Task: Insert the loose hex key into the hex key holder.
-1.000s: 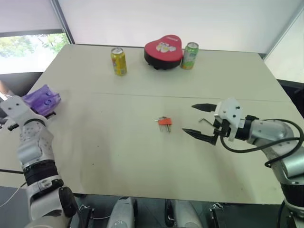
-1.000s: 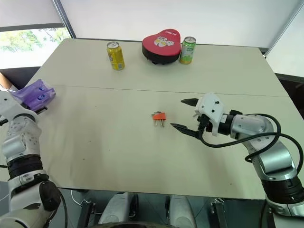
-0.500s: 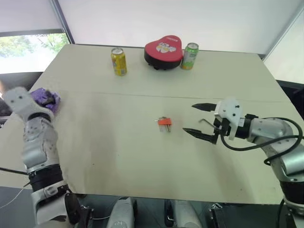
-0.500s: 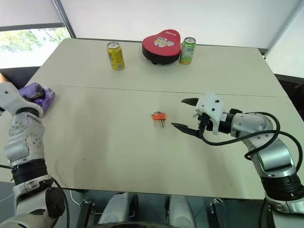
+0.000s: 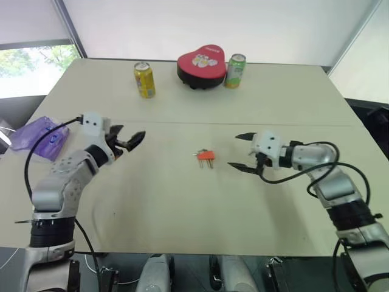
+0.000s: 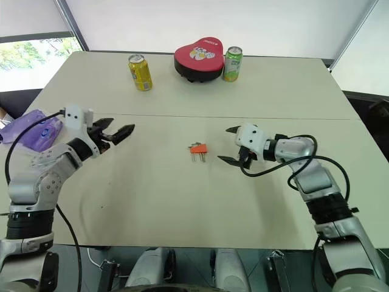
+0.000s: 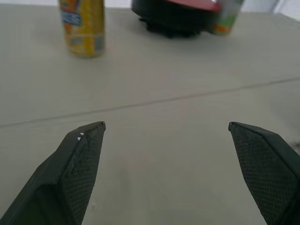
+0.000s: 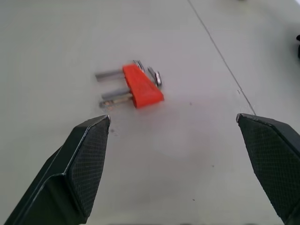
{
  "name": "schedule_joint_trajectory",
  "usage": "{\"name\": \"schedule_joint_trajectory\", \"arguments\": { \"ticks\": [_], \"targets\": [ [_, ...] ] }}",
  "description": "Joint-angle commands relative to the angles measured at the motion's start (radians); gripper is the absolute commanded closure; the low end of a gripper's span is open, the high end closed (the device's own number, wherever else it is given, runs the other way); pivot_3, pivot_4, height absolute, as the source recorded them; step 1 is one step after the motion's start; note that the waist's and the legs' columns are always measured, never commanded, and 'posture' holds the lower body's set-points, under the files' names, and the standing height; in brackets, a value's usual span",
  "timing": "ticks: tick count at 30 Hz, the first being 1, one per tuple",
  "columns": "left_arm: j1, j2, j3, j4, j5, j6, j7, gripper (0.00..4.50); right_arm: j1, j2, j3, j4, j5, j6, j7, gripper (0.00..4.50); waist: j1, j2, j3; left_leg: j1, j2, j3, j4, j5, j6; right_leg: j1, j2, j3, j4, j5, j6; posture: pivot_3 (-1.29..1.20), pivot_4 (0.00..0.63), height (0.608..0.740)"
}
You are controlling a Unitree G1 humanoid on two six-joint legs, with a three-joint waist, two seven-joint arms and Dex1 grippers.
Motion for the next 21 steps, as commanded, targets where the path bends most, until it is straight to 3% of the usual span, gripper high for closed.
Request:
{"name": "schedule_joint_trajectory", "arguments": {
  "ticks": [1,10,21],
  "targets": [
    [0.013,0.035,0.004,-0.033,-0.026,0.018,-0.071,0.10,-0.085,0.035,0.031,0.161,-0.059,-0.135,0.028,0.00,-0.001,0.000,0.000,0.000,0.000,0.000,0.000,0.000,0.000,0.000,0.000,0.000,0.000,0.000,0.000,0.00,0.150,0.740],
    [0.082,0.064,0.018,-0.132,-0.062,0.069,-0.132,0.10,-0.277,0.176,0.066,0.539,-0.111,-0.294,0.096,0.00,0.001,0.001,0.001,0.000,0.000,0.000,0.000,0.000,0.000,0.000,-0.001,0.000,0.000,0.000,0.000,0.00,0.150,0.740],
    [0.134,0.070,0.033,-0.202,-0.054,0.073,-0.114,0.10,-0.394,0.229,0.077,0.819,-0.194,-0.413,0.133,0.00,-0.002,0.001,0.000,0.000,0.000,-0.001,0.000,0.000,0.000,0.000,-0.002,0.001,0.000,0.000,0.000,0.00,0.150,0.740]
  ]
}}
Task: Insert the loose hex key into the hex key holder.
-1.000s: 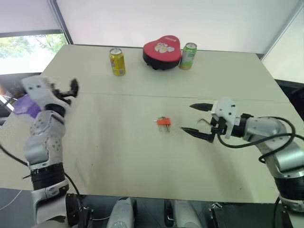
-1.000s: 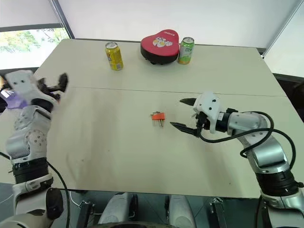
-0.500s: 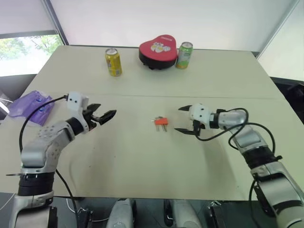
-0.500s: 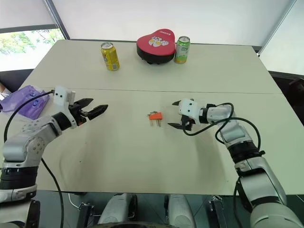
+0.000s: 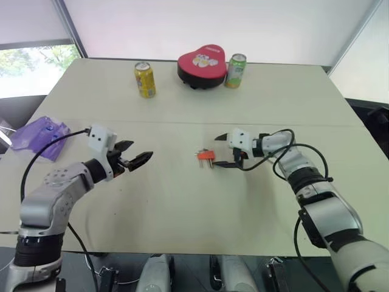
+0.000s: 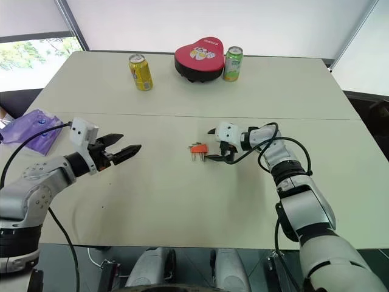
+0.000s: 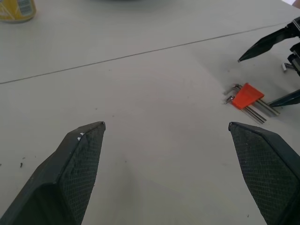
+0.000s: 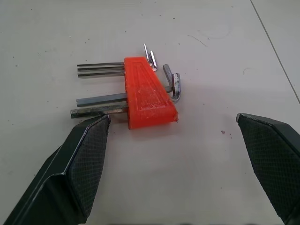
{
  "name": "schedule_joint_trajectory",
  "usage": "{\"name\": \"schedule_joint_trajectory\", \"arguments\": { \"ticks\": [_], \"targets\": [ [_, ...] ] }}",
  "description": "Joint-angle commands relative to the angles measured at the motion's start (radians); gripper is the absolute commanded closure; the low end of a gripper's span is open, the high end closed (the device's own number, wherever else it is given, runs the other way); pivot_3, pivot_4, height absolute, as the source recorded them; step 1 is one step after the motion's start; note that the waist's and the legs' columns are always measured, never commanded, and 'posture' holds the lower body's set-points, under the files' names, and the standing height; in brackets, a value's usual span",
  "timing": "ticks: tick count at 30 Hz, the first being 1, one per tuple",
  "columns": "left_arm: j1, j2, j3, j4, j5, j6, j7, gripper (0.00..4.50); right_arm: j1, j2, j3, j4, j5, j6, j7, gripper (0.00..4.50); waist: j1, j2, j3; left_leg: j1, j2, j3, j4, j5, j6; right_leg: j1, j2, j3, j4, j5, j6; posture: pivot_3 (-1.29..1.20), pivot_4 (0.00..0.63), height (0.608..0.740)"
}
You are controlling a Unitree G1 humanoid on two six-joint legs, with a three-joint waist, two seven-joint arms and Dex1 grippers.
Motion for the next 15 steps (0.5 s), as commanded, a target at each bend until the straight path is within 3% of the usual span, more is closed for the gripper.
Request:
{"name": "schedule_joint_trajectory", "arguments": {
  "ticks": [1,9,12,15],
  "targets": [
    [0.005,0.014,0.027,-0.045,-0.005,-0.002,0.008,0.10,-0.031,0.005,0.001,0.056,-0.031,-0.027,0.008,0.00,0.000,0.000,0.000,0.000,0.000,0.000,0.000,0.000,0.000,0.000,0.000,0.000,0.000,0.000,0.000,0.00,0.150,0.740],
    [0.022,0.013,0.022,-0.056,0.010,-0.015,0.024,0.10,-0.051,0.041,-0.002,0.102,-0.036,-0.037,0.048,0.00,-0.003,0.000,0.000,0.000,0.000,-0.001,0.000,0.000,0.000,0.000,0.000,0.000,0.000,0.000,0.000,0.00,0.150,0.740],
    [0.024,0.015,0.023,-0.055,0.013,-0.019,0.027,0.00,-0.061,0.057,0.002,0.114,-0.043,-0.040,0.059,0.88,-0.005,0.000,0.000,0.001,0.001,-0.001,0.000,0.000,0.000,0.000,0.000,0.000,0.000,0.000,0.000,0.00,0.150,0.740],
    [0.031,0.014,0.026,-0.062,0.014,-0.020,0.034,0.00,-0.069,0.074,0.008,0.130,-0.055,-0.043,0.071,2.44,-0.008,0.000,0.000,0.001,0.001,0.000,0.000,0.000,0.000,0.000,0.000,0.000,0.001,0.000,-0.001,0.00,0.150,0.740]
  ]
}}
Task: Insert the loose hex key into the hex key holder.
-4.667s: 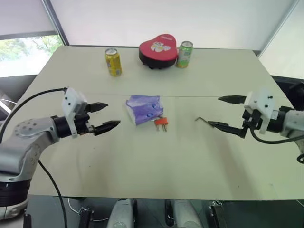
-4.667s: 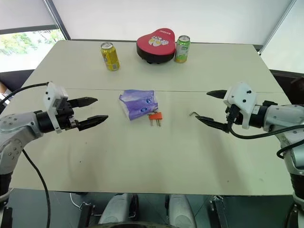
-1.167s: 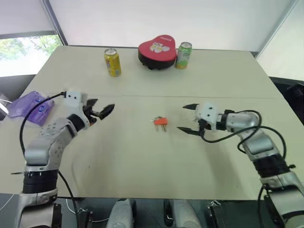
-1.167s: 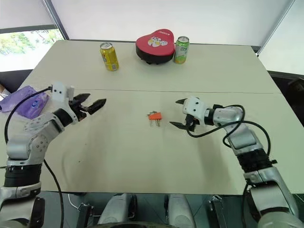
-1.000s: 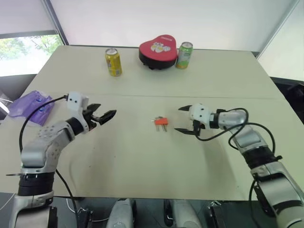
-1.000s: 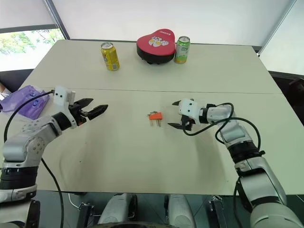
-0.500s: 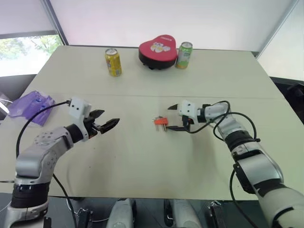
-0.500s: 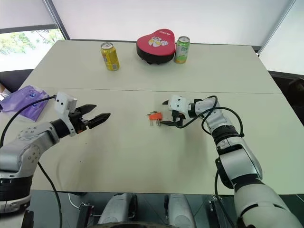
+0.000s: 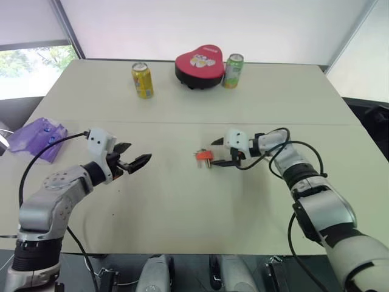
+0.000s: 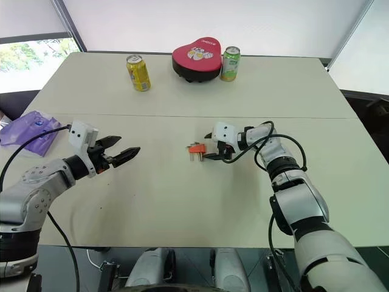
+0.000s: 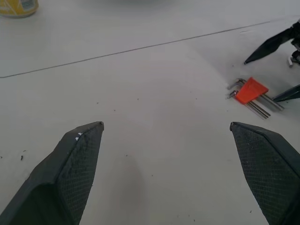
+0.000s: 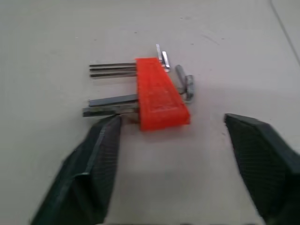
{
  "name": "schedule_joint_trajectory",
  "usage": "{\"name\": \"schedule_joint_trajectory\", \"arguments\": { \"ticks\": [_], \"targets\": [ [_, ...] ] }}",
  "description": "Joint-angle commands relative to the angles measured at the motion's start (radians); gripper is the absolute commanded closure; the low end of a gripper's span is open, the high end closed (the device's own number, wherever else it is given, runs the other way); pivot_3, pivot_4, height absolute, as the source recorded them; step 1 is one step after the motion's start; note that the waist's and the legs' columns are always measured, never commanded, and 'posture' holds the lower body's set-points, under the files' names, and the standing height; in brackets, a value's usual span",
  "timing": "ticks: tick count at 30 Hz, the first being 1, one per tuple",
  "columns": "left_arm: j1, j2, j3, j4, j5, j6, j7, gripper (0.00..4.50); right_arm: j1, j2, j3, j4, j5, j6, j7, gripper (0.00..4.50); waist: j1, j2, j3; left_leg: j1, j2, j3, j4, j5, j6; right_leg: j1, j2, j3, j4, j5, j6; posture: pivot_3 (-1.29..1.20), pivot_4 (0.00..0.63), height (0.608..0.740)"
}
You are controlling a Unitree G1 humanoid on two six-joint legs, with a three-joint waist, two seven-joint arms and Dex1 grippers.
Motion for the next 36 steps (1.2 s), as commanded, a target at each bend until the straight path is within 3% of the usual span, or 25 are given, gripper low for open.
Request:
{"name": "schedule_joint_trajectory", "arguments": {
  "ticks": [1,2,9,15,21,26,31,36],
  "targets": [
    [0.009,0.014,0.027,-0.050,0.010,-0.018,0.012,0.00,-0.020,0.029,0.020,0.027,-0.036,-0.008,0.010,2.97,-0.002,0.000,0.000,0.000,0.000,0.000,0.000,0.000,0.000,0.000,0.000,0.000,0.000,0.000,0.000,0.00,0.150,0.740],
    [0.012,0.014,0.030,-0.051,0.011,-0.019,0.015,0.00,-0.023,0.035,0.023,0.034,-0.043,-0.010,0.012,3.45,-0.005,0.000,0.000,0.000,0.000,0.000,0.000,0.000,0.000,0.000,0.000,0.000,0.000,0.000,0.000,0.00,0.150,0.740],
    [0.040,0.004,0.040,-0.072,0.009,-0.023,0.035,0.00,-0.050,0.060,0.022,0.075,-0.077,-0.019,0.000,3.48,-0.021,0.000,0.000,0.001,0.002,0.000,-0.001,0.000,0.000,0.000,0.000,0.000,0.001,0.000,0.000,0.00,0.150,0.740],
    [0.003,-0.008,0.003,-0.057,-0.001,-0.030,0.015,0.00,-0.033,0.000,0.023,-0.005,-0.112,-0.151,-0.073,3.48,-0.018,0.001,0.000,0.001,0.004,0.000,-0.001,0.000,-0.001,0.000,0.000,0.000,0.001,0.000,0.000,0.00,0.150,0.740],
    [-0.178,-0.019,-0.027,0.008,-0.127,0.045,-0.109,0.00,0.078,-0.118,-0.014,-0.334,-0.267,-0.429,-0.463,3.48,0.008,0.003,0.002,-0.002,-0.001,0.001,-0.001,0.000,-0.001,-0.002,-0.002,0.000,0.000,0.000,0.000,0.00,0.150,0.740],
    [-0.331,-0.026,-0.061,0.107,-0.178,0.098,-0.193,0.00,0.182,-0.157,-0.054,-0.615,-0.402,-0.494,-0.702,3.48,0.007,0.002,0.002,-0.002,-0.002,0.001,-0.001,0.001,-0.002,-0.002,-0.001,0.001,0.000,0.000,0.000,0.00,0.150,0.740],
    [-0.457,-0.050,-0.091,0.194,-0.195,0.120,-0.249,0.00,0.283,-0.146,-0.074,-0.845,-0.478,-0.459,-0.819,3.48,0.008,0.002,0.002,-0.002,-0.002,0.002,-0.001,0.004,-0.007,-0.002,0.000,0.001,0.000,0.000,0.000,0.00,0.150,0.740],
    [-0.505,-0.060,-0.125,0.213,-0.195,0.130,-0.300,0.00,0.309,-0.135,-0.078,-0.929,-0.547,-0.392,-0.905,3.48,0.007,0.002,0.002,-0.002,-0.002,0.001,-0.001,0.003,-0.006,-0.002,0.001,0.001,0.000,0.000,0.000,0.00,0.150,0.740]
  ]
}}
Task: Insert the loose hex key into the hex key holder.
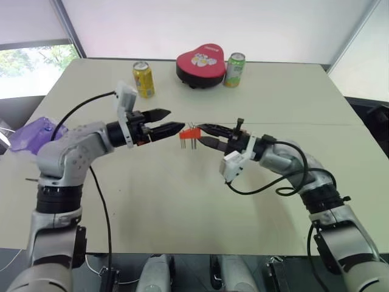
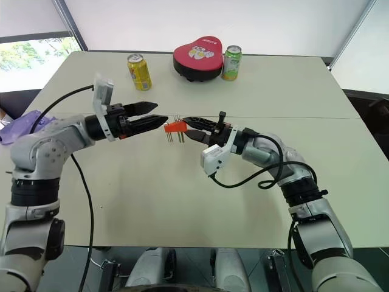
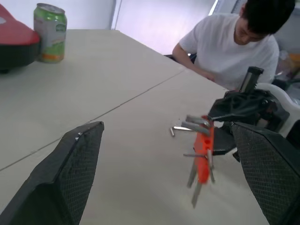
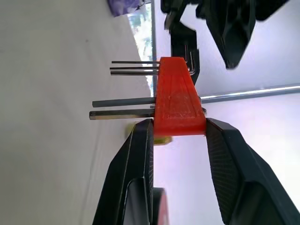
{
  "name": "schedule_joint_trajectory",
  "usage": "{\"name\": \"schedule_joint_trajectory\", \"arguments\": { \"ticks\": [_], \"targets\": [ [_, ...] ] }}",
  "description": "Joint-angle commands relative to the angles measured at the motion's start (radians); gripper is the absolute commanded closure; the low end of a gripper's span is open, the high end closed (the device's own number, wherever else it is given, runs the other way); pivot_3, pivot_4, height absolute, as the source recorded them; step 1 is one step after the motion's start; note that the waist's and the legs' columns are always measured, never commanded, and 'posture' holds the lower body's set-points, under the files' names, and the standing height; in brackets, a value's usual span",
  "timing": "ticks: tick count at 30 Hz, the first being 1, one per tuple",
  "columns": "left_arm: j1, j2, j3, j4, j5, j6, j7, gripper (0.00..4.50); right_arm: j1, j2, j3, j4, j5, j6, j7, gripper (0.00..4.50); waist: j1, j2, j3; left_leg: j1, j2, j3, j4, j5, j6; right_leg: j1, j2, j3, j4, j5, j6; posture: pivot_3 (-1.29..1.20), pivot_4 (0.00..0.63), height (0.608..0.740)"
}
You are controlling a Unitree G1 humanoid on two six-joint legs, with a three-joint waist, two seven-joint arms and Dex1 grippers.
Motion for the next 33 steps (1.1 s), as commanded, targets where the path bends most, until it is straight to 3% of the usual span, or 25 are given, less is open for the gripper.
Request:
{"name": "schedule_joint_trajectory", "arguments": {
  "ticks": [1,21,24,31,32,33],
  "targets": [
    [-0.025,-0.004,-0.012,-0.018,-0.020,0.006,-0.036,0.00,-0.007,-0.001,-0.032,-0.066,-0.033,0.036,-0.070,3.48,0.000,0.000,0.000,0.000,0.000,0.000,0.000,0.000,0.000,0.000,0.000,0.000,0.000,0.000,0.000,0.00,0.150,0.740],
    [-0.009,-0.020,-0.025,-0.047,-0.008,-0.006,-0.024,0.00,-0.034,-0.014,0.007,-0.069,-0.034,0.079,-0.102,3.48,0.000,0.000,0.000,0.000,0.000,-0.001,0.000,-0.001,0.002,0.000,0.000,0.000,0.000,0.000,0.000,0.00,0.150,0.740],
    [-0.013,-0.033,-0.036,-0.036,0.004,-0.019,-0.022,0.82,-0.031,-0.016,0.006,-0.077,-0.035,0.080,-0.102,3.48,0.001,0.000,0.000,0.000,0.000,0.000,0.000,-0.001,0.002,0.000,0.000,0.000,0.000,0.000,0.000,0.00,0.150,0.740],
    [-0.023,-0.067,-0.058,-0.017,0.032,-0.041,-0.027,4.17,-0.030,-0.018,0.006,-0.086,-0.038,0.087,-0.101,3.48,0.001,0.000,0.000,0.000,0.000,0.000,0.000,-0.001,0.002,0.000,0.000,0.000,0.000,0.000,0.000,0.00,0.150,0.740],
    [-0.024,-0.069,-0.059,-0.015,0.035,-0.042,-0.028,4.47,-0.030,-0.018,0.006,-0.088,-0.038,0.089,-0.101,3.48,0.001,0.000,0.000,0.000,0.000,0.000,0.000,-0.001,0.002,0.000,0.000,0.000,0.000,0.000,0.000,0.00,0.150,0.740],
    [-0.024,-0.070,-0.061,-0.013,0.036,-0.043,-0.029,4.47,-0.030,-0.018,0.007,-0.090,-0.038,0.091,-0.101,3.48,0.001,0.000,0.000,0.000,0.000,0.000,0.000,-0.001,0.002,0.000,0.000,0.000,0.000,0.000,0.000,0.00,0.150,0.740]
  ]
}}
